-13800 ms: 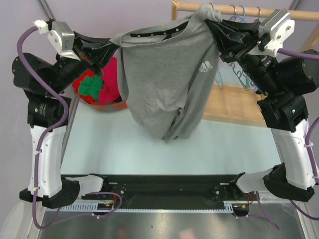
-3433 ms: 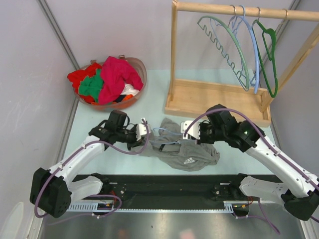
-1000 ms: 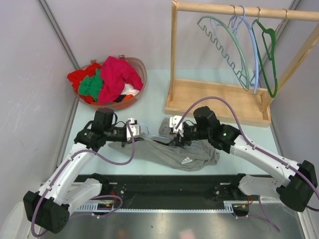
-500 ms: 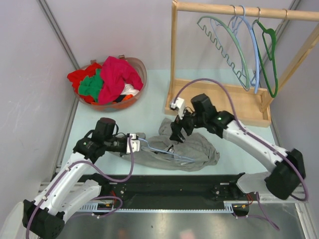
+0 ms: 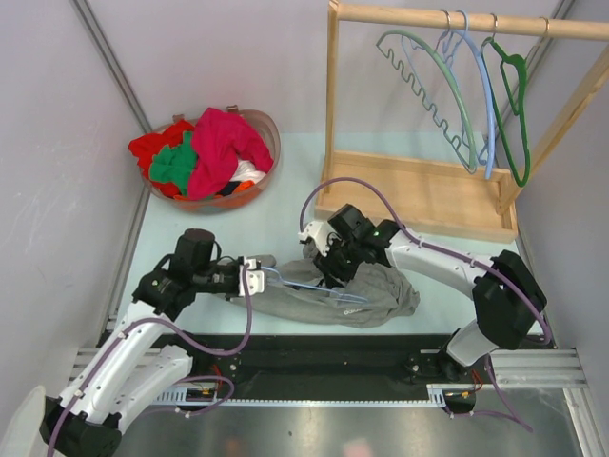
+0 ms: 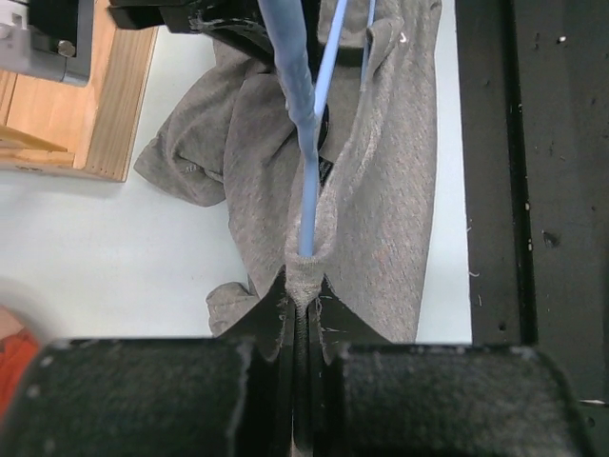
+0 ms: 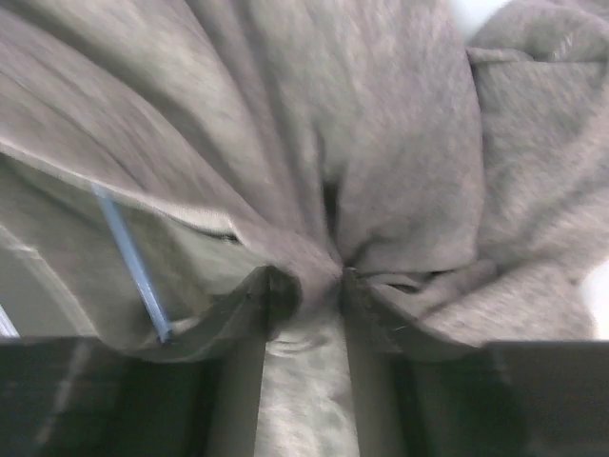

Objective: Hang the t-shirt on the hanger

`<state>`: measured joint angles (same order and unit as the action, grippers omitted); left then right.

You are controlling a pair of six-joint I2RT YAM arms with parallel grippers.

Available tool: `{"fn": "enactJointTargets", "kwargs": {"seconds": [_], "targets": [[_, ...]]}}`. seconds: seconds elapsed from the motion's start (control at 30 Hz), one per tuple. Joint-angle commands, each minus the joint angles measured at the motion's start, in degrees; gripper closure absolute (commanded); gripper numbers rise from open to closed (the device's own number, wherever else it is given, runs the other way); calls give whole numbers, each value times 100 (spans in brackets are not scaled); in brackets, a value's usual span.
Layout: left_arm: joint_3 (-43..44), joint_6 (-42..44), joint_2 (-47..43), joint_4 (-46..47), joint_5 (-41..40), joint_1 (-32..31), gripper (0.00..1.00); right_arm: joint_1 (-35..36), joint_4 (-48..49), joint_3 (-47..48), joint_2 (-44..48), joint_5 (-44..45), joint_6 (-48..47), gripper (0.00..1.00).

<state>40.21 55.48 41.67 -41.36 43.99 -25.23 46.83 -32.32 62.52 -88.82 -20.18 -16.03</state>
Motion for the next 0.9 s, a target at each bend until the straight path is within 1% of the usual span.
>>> {"fn": "enactJointTargets", "kwargs": {"seconds": [0.0,0.03,0.13,0.2,0.3,0.4,0.53,0.57,0.67,0.77,0.87], "targets": [[-39,-292,-168,-30,-153,-17,100,-103,-133,-100,101,541,-172,94],[-57,-327,-203,-47,-267,-17,100,-173,-230,-100,180,568,-216,100],[-135,-643,-352,67,-364,88,100,-638,-530,-135,724,498,-392,100],[-197,-1055,-466,338,-373,281,100,-954,-731,-187,1206,454,-523,100],[-276,-1601,-476,760,-321,553,100,-1236,-995,-319,1786,463,-655,100],[-320,-1979,-371,1086,-320,625,100,-1343,-1224,-468,2156,462,-708,100],[-171,-2190,-142,1218,-67,669,100,-1413,-1461,-600,2412,498,-726,100],[-127,-2208,-124,1218,256,721,100,-1422,-1479,-653,2456,515,-726,100],[-4,-2269,-141,1271,645,722,100,-1553,-1331,-873,2527,595,-761,100],[40,-2349,-98,1315,681,722,100,-1773,-1146,-987,2396,481,-857,100],[40,-2393,25,1359,401,722,100,-1896,-1154,-988,2316,261,-814,100]]}}
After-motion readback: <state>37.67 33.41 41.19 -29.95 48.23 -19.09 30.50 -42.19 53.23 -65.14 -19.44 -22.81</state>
